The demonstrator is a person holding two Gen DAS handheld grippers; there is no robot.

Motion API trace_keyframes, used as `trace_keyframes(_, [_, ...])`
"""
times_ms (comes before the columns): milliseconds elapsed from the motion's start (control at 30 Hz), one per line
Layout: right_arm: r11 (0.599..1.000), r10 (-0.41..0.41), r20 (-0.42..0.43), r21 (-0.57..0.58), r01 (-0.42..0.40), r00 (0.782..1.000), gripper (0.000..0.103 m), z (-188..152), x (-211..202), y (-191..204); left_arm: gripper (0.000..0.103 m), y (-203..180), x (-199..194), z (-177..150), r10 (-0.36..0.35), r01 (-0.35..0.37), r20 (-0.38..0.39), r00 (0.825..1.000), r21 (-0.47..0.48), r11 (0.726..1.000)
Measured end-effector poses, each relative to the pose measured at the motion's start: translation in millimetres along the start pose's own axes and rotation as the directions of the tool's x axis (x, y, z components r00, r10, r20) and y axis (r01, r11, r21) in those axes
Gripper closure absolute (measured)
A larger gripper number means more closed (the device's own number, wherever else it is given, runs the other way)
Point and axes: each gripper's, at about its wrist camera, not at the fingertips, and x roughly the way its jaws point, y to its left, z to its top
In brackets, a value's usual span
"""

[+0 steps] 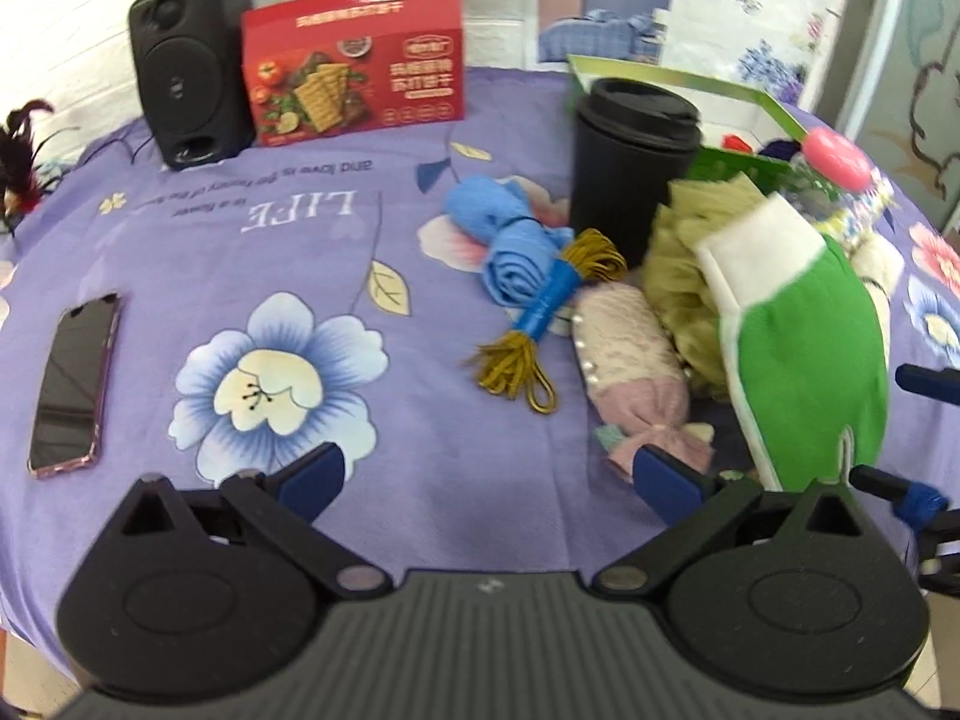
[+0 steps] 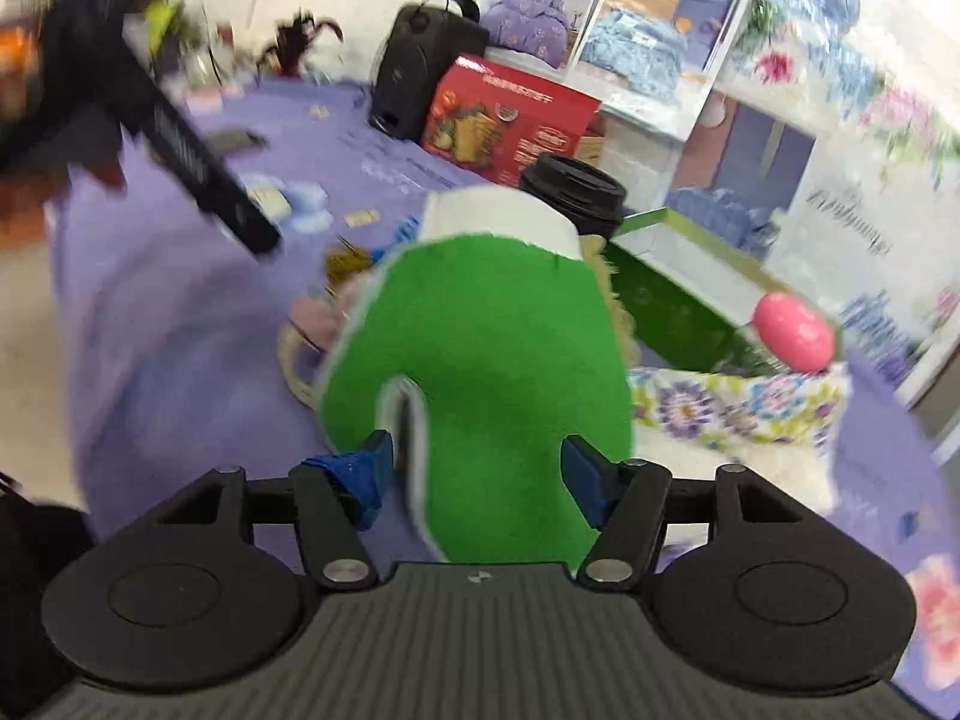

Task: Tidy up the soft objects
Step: 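Lift the green mitt off the pile with the right gripper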

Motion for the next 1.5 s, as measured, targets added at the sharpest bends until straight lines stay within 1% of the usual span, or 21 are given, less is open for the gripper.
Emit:
trace_keyframes(67, [0.996, -0.071, -0.007, -0.059, 0.07, 0.997, 0.055, -2.2, 6.9, 1.7, 0.002, 4.2, 0.1, 3.6, -0.007, 0.007, 0.005, 1.0, -0.017, 1.0])
trace_keyframes(133, [0.994, -0.082, -0.022, -0.072, 0.08, 0.996, 0.054, -0.7, 10.7, -4.2, 0.002, 6.0, -0.4, 7.0, -0.006, 0.006, 0.014, 1.0, -0.021, 1.0])
trace_keyframes(200, [0.993, -0.096, -0.011, -0.065, 0.095, 0.995, 0.053, 2.7, 11.1, -9.8, 0.002, 6.2, -0.9, 10.0, -0.001, 0.001, 0.026, 1.0, -0.019, 1.0])
trace_keyframes(233, [0.995, -0.081, -0.015, -0.052, 0.08, 0.997, 0.053, 5.6, 11.3, -12.5, 0.002, 6.0, -0.9, 11.3, 0.002, -0.001, 0.028, 1.0, -0.018, 1.0])
trace_keyframes(300, [1.0, 0.004, -0.024, 0.005, -0.004, 1.0, 0.053, 9.3, 4.9, -13.1, 0.002, 6.2, 0.0, 13.6, 0.008, -0.008, 0.03, 1.0, -0.013, 1.0])
trace_keyframes(333, [1.0, 0.031, -0.02, 0.006, -0.031, 0.999, 0.052, 9.9, 0.9, -7.8, 0.002, 6.1, 0.1, 14.0, 0.01, -0.009, 0.032, 0.999, -0.01, 1.0])
trace_keyframes(367, [0.999, 0.038, -0.017, -0.022, -0.039, 0.999, 0.052, 9.5, -0.6, -1.1, 0.002, 6.0, 0.5, 14.3, 0.01, -0.01, 0.032, 0.999, -0.006, 1.0])
trace_keyframes(467, [0.99, -0.03, -0.043, -0.142, 0.023, 0.999, 0.051, 5.9, 8.6, 19.0, 0.002, 7.2, 3.6, 15.2, 0.01, -0.009, 0.025, 1.0, -0.011, 1.0])
trace_keyframes(533, [0.984, -0.08, -0.052, -0.164, 0.07, 0.995, 0.05, 5.3, 15.1, 21.6, 0.002, 8.7, 4.6, 15.5, 0.005, -0.005, 0.021, 1.0, -0.019, 1.0])
trace_keyframes(633, [0.989, -0.08, -0.055, -0.128, 0.073, 0.995, 0.049, 9.6, 15.0, 11.2, 0.002, 9.8, 2.5, 15.6, 0.005, -0.004, 0.027, 1.0, -0.018, 1.0])
trace_keyframes(767, [0.986, -0.144, -0.04, -0.092, 0.14, 0.989, 0.048, 15.5, 13.0, -10.9, 0.002, 9.0, 2.3, 17.0, 0.004, -0.004, 0.028, 1.0, -0.011, 1.0])
trace_keyframes(867, [0.987, -0.147, -0.048, -0.072, 0.144, 0.988, 0.047, 17.9, 19.6, -27.0, 0.002, 4.7, 5.9, 21.1, -0.005, 0.005, 0.019, 1.0, 0.012, 1.0])
trace_keyframes(967, [0.993, -0.111, -0.067, -0.052, 0.108, 0.992, 0.045, 20.2, 33.7, -44.1, 0.002, -4.0, 9.3, 27.4, -0.019, 0.018, 0.021, 1.0, 0.057, 0.998])
trace_keyframes(1033, [0.994, -0.08, -0.077, -0.079, 0.073, 0.994, 0.044, 22.3, 42.9, -52.8, 0.002, -10.7, 12.8, 32.5, -0.029, 0.027, 0.021, 0.999, 0.097, 0.995])
trace_keyframes(1100, [0.993, -0.006, -0.088, -0.117, -0.005, 0.996, 0.044, 26.4, 53.9, -62.4, 0.002, -15.6, 18.3, 37.4, -0.038, 0.035, 0.017, 0.999, 0.133, 0.991])
trace_keyframes(1200, [0.969, 0.066, -0.116, -0.229, -0.091, 0.991, 0.042, 33.2, 69.8, -68.2, 0.002, -19.9, 31.3, 43.6, -0.047, 0.048, -0.013, 0.999, 0.167, 0.985])
trace_keyframes(1267, [0.941, 0.119, -0.156, -0.298, -0.161, 0.981, 0.042, 36.3, 79.2, -68.7, 0.002, -20.2, 40.0, 45.9, -0.056, 0.062, -0.042, 0.998, 0.175, 0.983])
trace_keyframes(1300, [0.931, 0.139, -0.159, -0.317, -0.184, 0.977, 0.042, 37.9, 82.5, -69.6, 0.002, -19.5, 43.7, 46.4, -0.065, 0.073, -0.053, 0.997, 0.177, 0.981])
trace_keyframes(1333, [0.927, 0.156, -0.165, -0.317, -0.202, 0.974, 0.042, 40.1, 85.1, -71.0, 0.002, -18.6, 47.3, 46.9, -0.063, 0.073, -0.064, 0.996, 0.174, 0.982])
trace_keyframes(1400, [0.932, 0.194, -0.195, -0.269, -0.243, 0.961, 0.042, 45.4, 90.5, -79.2, 0.002, -16.1, 52.3, 47.2, -0.065, 0.077, -0.076, 0.995, 0.167, 0.983])
trace_keyframes(1500, [0.938, 0.225, -0.196, -0.221, -0.266, 0.954, 0.042, 45.5, 92.3, -85.4, 0.002, -13.6, 53.9, 49.9, -0.084, 0.094, -0.077, 0.993, 0.142, 0.985])
